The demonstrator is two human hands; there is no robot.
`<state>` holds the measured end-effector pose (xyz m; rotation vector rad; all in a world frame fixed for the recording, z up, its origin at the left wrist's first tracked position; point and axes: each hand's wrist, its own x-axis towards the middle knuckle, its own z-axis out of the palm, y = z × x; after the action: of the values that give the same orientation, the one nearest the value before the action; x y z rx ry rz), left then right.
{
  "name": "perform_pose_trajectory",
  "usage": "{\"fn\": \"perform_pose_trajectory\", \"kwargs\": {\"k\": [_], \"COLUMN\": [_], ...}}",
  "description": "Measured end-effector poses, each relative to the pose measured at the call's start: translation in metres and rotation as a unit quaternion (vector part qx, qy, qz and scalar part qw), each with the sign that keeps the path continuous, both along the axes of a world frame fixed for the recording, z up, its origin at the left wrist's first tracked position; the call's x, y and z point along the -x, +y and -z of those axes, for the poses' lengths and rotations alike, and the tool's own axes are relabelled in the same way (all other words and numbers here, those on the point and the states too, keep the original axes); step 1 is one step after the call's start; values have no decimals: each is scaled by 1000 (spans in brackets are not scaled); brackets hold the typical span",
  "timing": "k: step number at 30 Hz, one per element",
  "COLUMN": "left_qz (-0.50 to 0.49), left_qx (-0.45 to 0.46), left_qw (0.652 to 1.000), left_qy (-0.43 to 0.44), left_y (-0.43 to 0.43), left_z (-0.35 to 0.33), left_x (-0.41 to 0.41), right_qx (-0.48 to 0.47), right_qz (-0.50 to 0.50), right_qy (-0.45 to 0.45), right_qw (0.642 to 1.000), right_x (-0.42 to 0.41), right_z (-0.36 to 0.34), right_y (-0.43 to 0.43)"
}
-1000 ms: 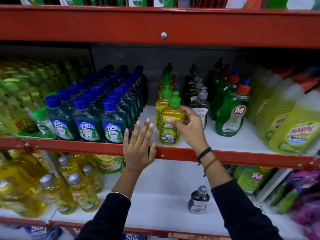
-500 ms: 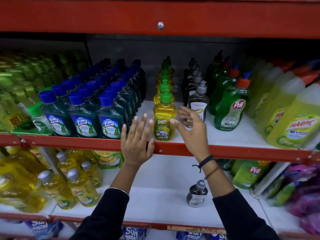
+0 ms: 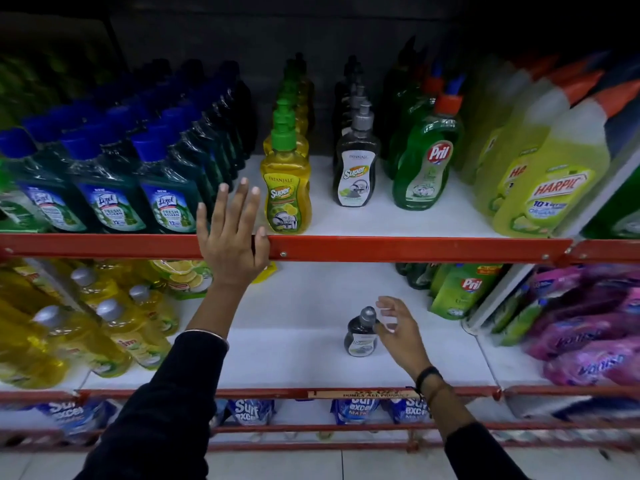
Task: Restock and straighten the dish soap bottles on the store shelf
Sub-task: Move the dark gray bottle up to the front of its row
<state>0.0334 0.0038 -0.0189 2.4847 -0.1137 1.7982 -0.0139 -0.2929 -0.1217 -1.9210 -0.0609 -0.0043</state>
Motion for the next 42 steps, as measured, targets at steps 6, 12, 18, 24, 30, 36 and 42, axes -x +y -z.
{"fn": "perform_pose_trajectory", "kwargs": {"k": [6,12,18,24,30,36,42], "left_qz": [2,-3,-2,-5,-3,-2,-6], "left_qx": [1,-1,9,10,11,9,0], "left_qw": [1000,1000,1000,999,999,999,1000], "left_qy": [-12,-2,18,32,34,39,24], "left_y": [1,0,1,0,-1,0,0], "left_z": [1,1,1,-1,-2,-3,-3], "left_x": [-2,-1,2,3,5,5,4], "right_qx": [66,59,27,-55,-155,-179,-138], "right_qz": [-74,-67,-71,-80,-98,-68,-54], "right_qy": [63,63,-1,-117,-194,-207,-199], "right_qw": [993,994,997,988,964,959,969], "right_x": [-12,-15,-4,8,0,-37,-74], "right_z": [44,37,-21,-122,-214,-240,-220], "right_y": [2,-3,-3,3,14,24,37]}}
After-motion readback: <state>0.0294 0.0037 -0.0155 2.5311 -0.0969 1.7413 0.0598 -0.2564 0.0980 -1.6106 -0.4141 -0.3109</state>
